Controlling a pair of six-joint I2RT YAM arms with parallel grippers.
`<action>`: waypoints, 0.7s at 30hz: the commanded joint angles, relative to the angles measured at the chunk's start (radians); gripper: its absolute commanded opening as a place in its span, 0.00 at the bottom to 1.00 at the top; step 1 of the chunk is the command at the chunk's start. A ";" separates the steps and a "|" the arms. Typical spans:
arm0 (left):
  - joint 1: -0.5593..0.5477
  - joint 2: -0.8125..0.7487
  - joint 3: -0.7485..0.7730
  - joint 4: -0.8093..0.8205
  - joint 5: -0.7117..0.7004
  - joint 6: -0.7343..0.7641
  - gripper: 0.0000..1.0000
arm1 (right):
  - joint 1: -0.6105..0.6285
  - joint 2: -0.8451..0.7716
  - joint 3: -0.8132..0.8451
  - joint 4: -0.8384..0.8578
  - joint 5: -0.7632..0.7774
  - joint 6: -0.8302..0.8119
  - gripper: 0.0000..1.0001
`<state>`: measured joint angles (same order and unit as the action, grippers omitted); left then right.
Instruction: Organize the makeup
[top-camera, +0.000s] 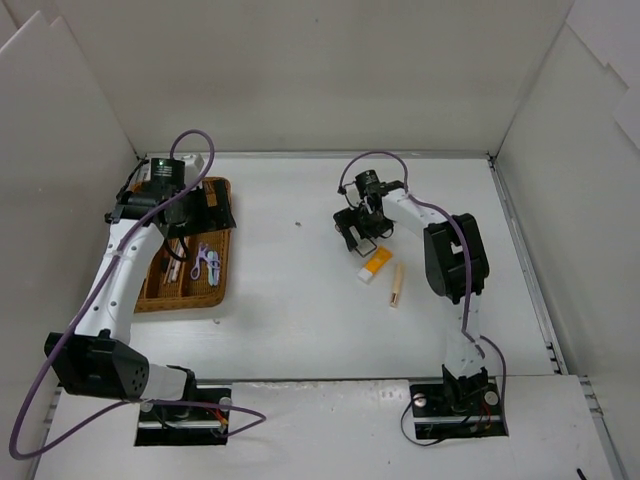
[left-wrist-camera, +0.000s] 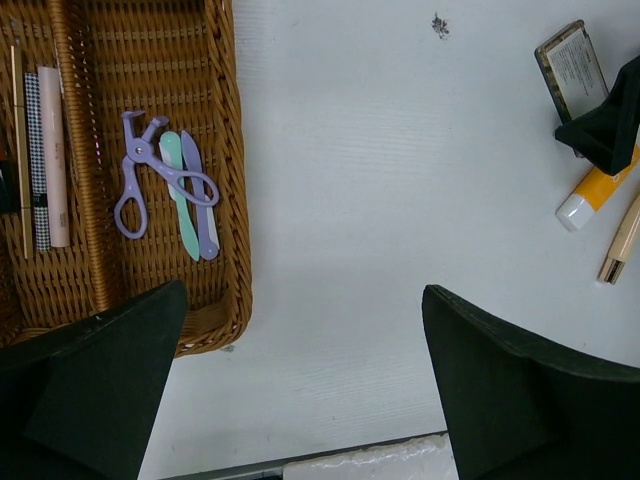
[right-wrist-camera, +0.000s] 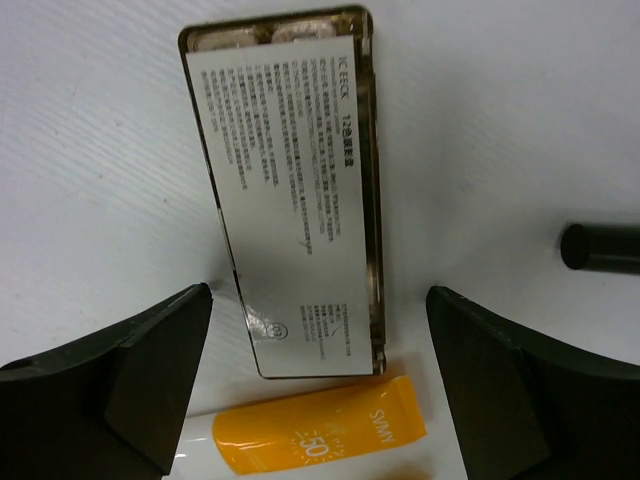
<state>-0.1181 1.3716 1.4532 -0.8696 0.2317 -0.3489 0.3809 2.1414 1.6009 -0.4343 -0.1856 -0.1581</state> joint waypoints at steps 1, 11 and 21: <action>-0.009 -0.039 0.007 0.049 0.018 -0.007 0.99 | 0.001 0.014 0.065 -0.037 0.005 0.005 0.85; -0.009 -0.043 -0.001 0.067 0.055 -0.025 0.99 | 0.010 0.063 0.096 -0.110 0.024 0.026 0.21; -0.041 -0.091 -0.092 0.276 0.213 -0.231 0.96 | 0.104 -0.207 0.041 -0.040 -0.009 0.091 0.02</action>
<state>-0.1356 1.3323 1.3636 -0.7376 0.3687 -0.4812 0.4370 2.1334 1.6478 -0.4911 -0.1757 -0.1047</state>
